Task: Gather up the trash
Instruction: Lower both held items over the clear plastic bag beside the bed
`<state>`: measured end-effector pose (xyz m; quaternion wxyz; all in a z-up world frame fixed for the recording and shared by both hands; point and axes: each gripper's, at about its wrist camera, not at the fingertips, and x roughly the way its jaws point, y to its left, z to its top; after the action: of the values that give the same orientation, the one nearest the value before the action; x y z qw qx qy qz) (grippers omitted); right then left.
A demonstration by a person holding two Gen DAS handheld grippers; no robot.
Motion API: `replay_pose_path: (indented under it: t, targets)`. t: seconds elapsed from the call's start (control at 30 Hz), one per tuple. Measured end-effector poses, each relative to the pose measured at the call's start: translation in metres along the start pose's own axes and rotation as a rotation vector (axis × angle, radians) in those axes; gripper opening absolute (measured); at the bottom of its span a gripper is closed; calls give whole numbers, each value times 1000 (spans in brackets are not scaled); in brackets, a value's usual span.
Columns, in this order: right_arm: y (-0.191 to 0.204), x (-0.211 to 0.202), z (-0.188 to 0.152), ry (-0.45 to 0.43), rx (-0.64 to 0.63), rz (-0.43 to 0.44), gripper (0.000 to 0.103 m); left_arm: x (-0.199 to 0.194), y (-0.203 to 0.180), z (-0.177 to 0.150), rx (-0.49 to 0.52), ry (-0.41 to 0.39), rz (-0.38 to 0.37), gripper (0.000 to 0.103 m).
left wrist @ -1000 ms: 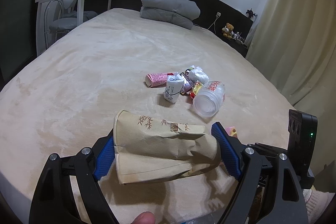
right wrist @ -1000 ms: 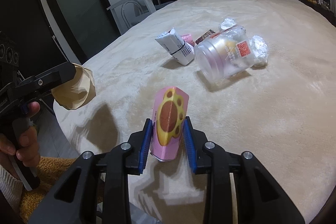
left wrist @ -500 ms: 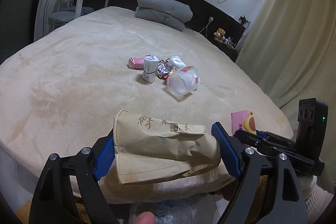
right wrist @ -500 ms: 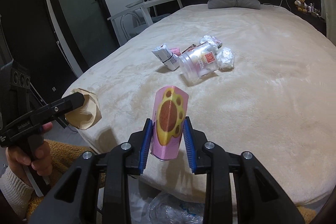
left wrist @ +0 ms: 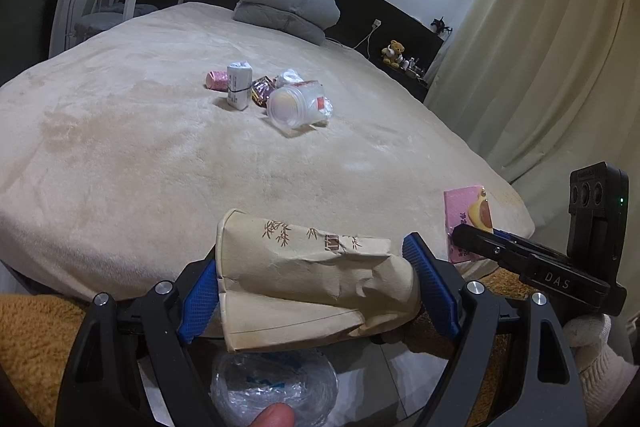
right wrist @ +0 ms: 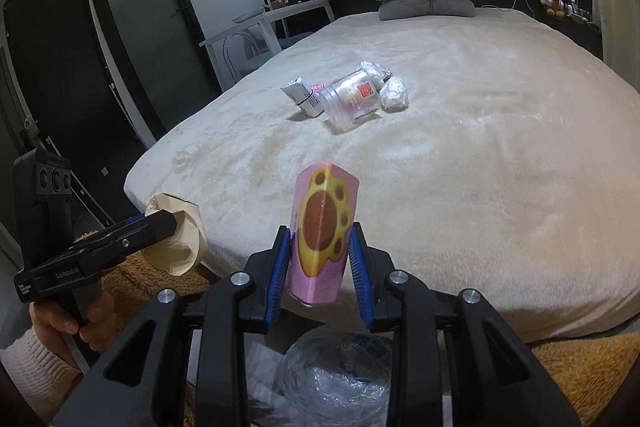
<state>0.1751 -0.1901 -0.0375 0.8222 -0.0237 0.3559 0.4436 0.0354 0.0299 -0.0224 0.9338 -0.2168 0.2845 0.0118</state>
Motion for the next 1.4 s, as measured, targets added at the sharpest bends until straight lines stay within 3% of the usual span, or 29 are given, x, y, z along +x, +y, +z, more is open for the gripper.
replay_pose_path:
  t: [0.3, 0.57, 1.4]
  targets:
    - [-6, 0, -35, 93, 49, 3, 31, 14, -8, -22, -56, 82, -51, 83]
    - [-20, 19, -55, 214, 96, 7, 31, 37, -1, -38, -83, 184, -53, 83]
    - [-49, 113, -106, 674, 282, 27, 31, 125, 35, -89, -229, 559, -15, 83]
